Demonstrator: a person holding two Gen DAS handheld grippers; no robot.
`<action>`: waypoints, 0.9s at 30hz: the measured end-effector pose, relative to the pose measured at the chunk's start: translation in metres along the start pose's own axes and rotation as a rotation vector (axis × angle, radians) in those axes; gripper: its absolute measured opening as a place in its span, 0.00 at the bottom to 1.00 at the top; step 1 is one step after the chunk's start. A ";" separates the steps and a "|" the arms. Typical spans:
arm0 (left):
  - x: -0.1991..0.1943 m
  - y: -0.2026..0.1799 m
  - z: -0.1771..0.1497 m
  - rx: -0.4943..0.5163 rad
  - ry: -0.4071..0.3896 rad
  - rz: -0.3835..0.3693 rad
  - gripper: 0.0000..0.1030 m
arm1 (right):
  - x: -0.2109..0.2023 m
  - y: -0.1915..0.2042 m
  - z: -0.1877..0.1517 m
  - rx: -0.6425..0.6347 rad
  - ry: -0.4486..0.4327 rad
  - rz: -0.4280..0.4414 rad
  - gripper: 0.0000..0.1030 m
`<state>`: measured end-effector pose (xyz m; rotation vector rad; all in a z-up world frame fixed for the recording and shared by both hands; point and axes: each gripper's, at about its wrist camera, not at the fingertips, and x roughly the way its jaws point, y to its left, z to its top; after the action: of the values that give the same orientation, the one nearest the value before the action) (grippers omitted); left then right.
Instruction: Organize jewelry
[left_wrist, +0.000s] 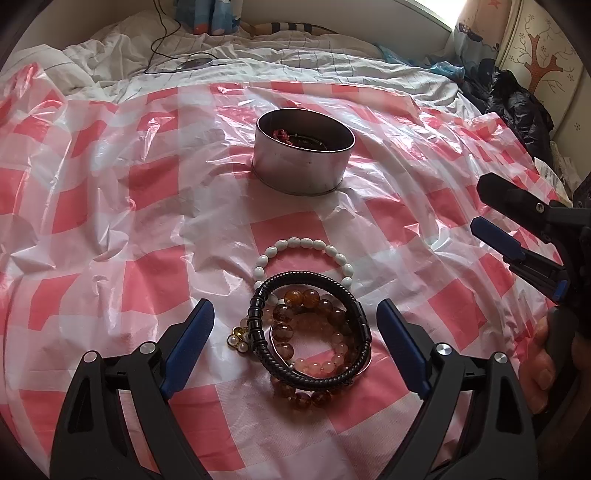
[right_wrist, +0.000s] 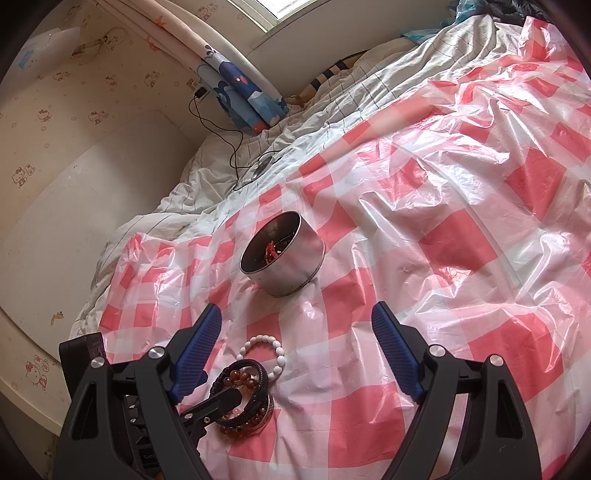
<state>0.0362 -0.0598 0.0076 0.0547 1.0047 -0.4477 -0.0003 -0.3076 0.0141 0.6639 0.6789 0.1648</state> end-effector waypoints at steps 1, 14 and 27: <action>0.000 0.000 0.000 0.000 0.000 0.000 0.83 | 0.000 0.000 0.000 0.000 0.000 0.000 0.78; 0.002 -0.001 -0.001 0.004 0.013 -0.004 0.83 | 0.001 0.000 0.000 0.000 0.002 0.000 0.78; 0.006 -0.004 -0.002 0.020 0.025 0.005 0.83 | 0.002 0.000 -0.001 -0.002 0.004 -0.001 0.78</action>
<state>0.0357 -0.0644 0.0024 0.0813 1.0248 -0.4539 0.0005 -0.3066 0.0124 0.6615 0.6829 0.1660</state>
